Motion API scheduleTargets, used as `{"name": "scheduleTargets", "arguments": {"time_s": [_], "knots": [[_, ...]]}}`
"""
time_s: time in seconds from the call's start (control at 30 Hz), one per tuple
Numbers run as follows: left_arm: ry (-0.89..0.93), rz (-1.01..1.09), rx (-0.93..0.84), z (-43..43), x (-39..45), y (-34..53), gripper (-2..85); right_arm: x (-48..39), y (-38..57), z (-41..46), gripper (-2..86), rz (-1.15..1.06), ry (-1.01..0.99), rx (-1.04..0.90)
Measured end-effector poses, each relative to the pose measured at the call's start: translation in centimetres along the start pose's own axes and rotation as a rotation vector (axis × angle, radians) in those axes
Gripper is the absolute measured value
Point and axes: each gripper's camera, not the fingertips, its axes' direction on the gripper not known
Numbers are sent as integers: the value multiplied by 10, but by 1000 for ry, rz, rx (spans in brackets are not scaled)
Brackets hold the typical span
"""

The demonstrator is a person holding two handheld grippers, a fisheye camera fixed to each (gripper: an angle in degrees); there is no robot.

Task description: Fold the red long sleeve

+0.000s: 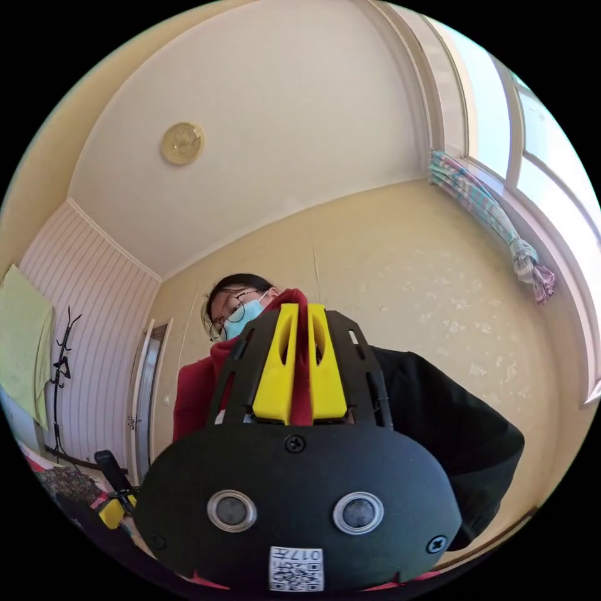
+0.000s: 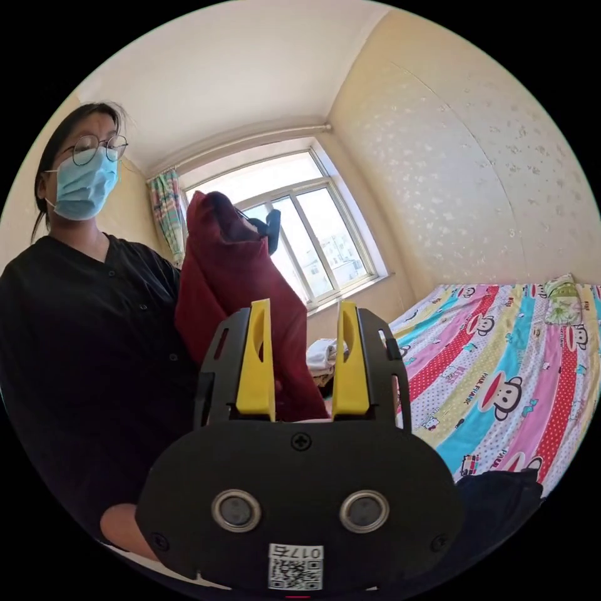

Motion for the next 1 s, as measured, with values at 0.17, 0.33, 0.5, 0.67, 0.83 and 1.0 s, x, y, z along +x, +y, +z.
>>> {"name": "scheduleTargets", "arguments": {"time_s": [0.17,0.33,0.5,0.67,0.83,1.0], "knots": [[-13,-32,-58,35,-24,11,8,24,27,24,180,79,-171,-44],[-28,-50,-103,59,-53,14,9,44,45,59,188,96,-718,89],[-201,-16,-139,51,-40,3,9,19,9,56,53,-117,-729,-80],[-709,-4,-14,20,18,-10,9,11,-54,-9,36,-111,-202,7],[-1346,-141,222,-46,82,-11,11,-45,-169,-26,35,-117,417,-122],[-1700,-146,279,-87,104,24,9,-87,-219,10,35,-151,559,-166]]}}
